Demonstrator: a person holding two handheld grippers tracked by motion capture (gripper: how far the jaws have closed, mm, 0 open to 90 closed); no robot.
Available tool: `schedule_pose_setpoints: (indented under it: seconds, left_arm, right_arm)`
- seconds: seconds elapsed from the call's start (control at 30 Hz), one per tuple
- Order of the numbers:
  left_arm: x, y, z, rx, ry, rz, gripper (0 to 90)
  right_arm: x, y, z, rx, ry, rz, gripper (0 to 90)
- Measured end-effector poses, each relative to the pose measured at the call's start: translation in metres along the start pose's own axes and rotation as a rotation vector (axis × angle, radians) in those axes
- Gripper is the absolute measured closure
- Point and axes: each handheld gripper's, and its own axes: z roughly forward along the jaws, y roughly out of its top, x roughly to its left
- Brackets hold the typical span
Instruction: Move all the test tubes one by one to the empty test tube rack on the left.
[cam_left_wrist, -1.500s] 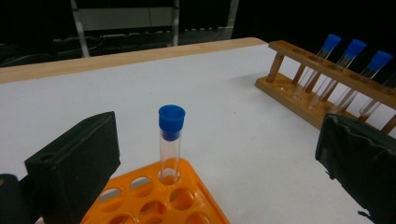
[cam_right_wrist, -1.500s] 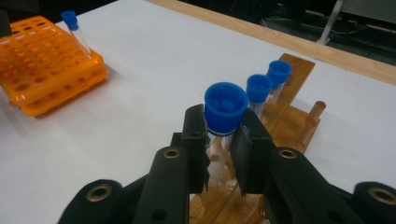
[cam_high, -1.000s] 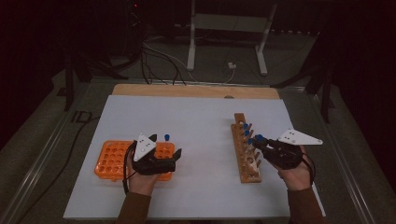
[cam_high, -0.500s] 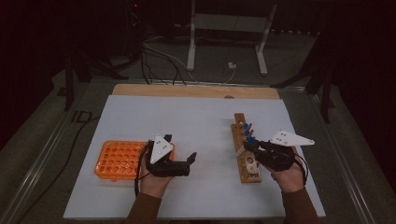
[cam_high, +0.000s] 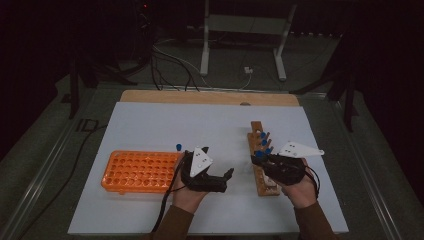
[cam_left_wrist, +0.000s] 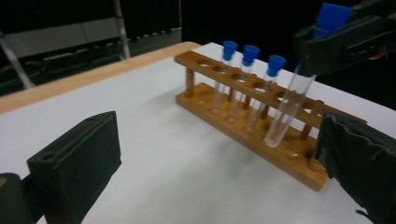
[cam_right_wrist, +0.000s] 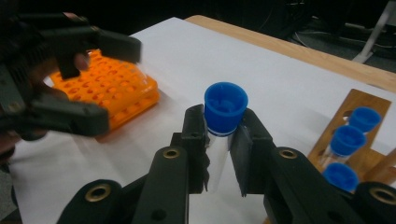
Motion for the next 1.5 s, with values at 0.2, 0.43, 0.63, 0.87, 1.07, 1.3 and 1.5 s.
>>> schedule_pose_setpoints:
  seconds: [0.2,0.43,0.63,0.87,1.07,1.3,1.5]
  left_arm:
    - [-0.016,-0.001,0.015,0.026,-0.028,0.026,5.5]
    - [-0.033,0.000,0.027,0.030,-0.035,0.054,28.8]
    - [-0.041,0.001,0.033,0.029,-0.066,0.081,57.2]
    - [-0.041,0.002,0.034,0.017,-0.072,0.076,70.3]
    - [-0.040,0.002,0.034,0.016,-0.087,0.085,75.1]
    - [-0.038,0.002,0.033,0.021,-0.089,0.082,77.2]
    - [-0.030,0.001,0.030,0.026,-0.070,0.061,77.3]
  right_arm:
    - [0.004,-0.001,0.005,0.010,0.014,0.001,76.7]
    - [0.008,-0.002,0.010,0.017,0.028,0.001,76.7]
    - [0.010,-0.002,0.011,0.018,0.035,0.000,76.7]
    - [0.011,-0.002,0.012,0.020,0.044,0.000,76.7]
    - [0.011,-0.003,0.013,0.024,0.049,0.002,76.8]
    - [0.008,-0.002,0.010,-0.002,0.079,0.026,64.5]
    - [0.001,-0.001,0.003,-0.048,0.072,0.046,37.6]
